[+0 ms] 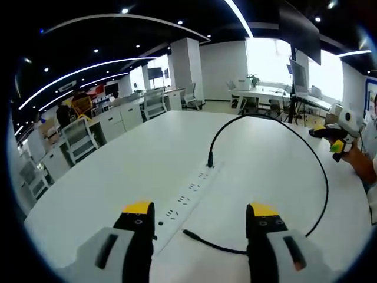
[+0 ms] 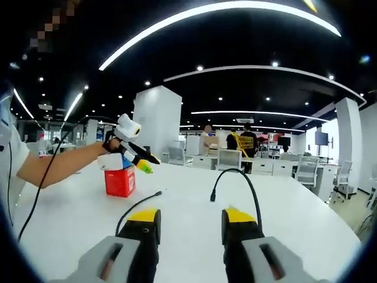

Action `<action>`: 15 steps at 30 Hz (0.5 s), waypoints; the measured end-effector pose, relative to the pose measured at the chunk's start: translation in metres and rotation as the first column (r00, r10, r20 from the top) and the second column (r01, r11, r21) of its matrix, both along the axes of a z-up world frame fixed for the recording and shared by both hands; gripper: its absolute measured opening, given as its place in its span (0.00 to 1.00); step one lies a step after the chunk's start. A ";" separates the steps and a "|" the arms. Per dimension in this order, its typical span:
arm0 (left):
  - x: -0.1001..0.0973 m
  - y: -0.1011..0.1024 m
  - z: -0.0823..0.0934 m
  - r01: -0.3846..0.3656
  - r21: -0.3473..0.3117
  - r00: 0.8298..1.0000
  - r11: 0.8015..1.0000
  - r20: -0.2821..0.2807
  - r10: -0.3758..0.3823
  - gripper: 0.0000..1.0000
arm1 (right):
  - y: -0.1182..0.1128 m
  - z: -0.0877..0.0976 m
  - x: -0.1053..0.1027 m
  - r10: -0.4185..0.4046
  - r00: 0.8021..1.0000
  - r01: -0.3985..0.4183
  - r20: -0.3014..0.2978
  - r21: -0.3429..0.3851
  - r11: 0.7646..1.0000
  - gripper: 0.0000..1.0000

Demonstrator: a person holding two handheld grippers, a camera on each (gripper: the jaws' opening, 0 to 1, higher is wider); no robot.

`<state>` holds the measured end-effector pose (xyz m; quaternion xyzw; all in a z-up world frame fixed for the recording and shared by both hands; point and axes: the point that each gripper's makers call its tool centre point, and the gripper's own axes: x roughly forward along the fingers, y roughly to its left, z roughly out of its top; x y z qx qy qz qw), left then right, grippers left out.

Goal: Find the data cable on the table. Grasp the USB connector end of the cable and insert it into the USB port on the table

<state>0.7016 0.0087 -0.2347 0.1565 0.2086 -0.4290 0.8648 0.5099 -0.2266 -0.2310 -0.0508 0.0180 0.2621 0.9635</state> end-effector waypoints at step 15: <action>0.002 0.001 -0.001 -0.001 0.006 1.000 1.000 -0.005 0.001 0.63 | -0.002 -0.002 -0.003 -0.005 1.000 0.004 0.007 0.015 1.000 0.43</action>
